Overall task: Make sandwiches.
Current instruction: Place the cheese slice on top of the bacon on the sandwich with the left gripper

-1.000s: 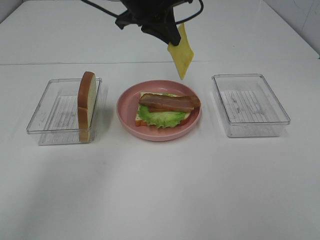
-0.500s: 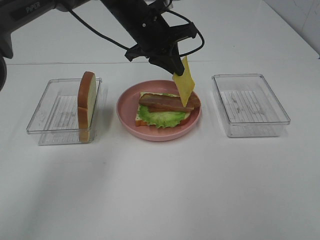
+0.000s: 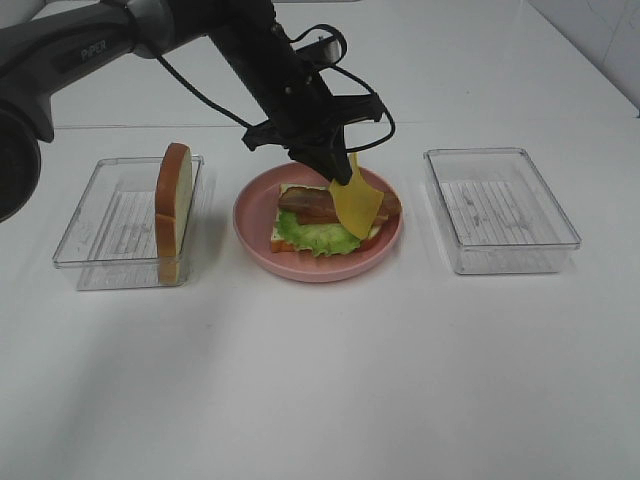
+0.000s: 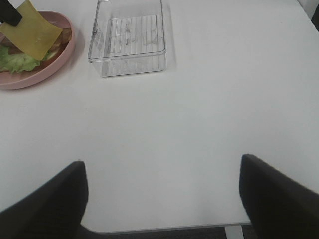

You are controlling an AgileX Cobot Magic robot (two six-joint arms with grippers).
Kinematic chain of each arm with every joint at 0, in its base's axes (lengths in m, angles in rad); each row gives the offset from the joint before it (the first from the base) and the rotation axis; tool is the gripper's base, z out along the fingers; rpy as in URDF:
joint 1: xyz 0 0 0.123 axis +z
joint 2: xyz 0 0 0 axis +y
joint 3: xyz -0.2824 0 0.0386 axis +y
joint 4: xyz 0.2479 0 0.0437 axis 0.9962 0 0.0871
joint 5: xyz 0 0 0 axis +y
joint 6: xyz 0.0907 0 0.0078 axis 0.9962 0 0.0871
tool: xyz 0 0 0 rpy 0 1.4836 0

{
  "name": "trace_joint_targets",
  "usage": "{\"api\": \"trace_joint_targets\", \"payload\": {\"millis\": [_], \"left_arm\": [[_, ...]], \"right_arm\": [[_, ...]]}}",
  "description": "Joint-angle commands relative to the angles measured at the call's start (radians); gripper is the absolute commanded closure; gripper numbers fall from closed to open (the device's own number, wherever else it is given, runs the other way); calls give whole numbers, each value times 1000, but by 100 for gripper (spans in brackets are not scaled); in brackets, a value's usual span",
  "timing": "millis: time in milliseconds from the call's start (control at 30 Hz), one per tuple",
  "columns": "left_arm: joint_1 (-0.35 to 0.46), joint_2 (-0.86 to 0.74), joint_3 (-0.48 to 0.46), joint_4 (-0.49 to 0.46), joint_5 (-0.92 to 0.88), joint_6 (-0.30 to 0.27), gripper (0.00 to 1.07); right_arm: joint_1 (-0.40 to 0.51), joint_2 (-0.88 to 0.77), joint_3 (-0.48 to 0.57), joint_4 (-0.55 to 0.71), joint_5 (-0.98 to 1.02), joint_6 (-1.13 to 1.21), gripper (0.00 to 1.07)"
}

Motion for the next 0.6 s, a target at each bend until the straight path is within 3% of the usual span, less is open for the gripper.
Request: {"api": "trace_joint_targets", "payload": {"millis": [33, 433, 467, 500, 600], "left_arm": [[-4, -1, -5, 55, 89, -28, 107], [-4, -1, -5, 118, 81, -54, 107], [-4, -1, -5, 121, 79, -57, 105], [-4, -1, -5, 126, 78, -57, 97], [-4, -1, -5, 129, 77, -57, 91]], "right_arm": [[3, -31, 2, -3, -6, 1, 27], [3, -31, 2, -3, -6, 1, 27], [3, -31, 2, -3, -6, 1, 27], [3, -31, 2, -3, -6, 1, 27], [3, -31, 2, -3, -6, 1, 27]]}}
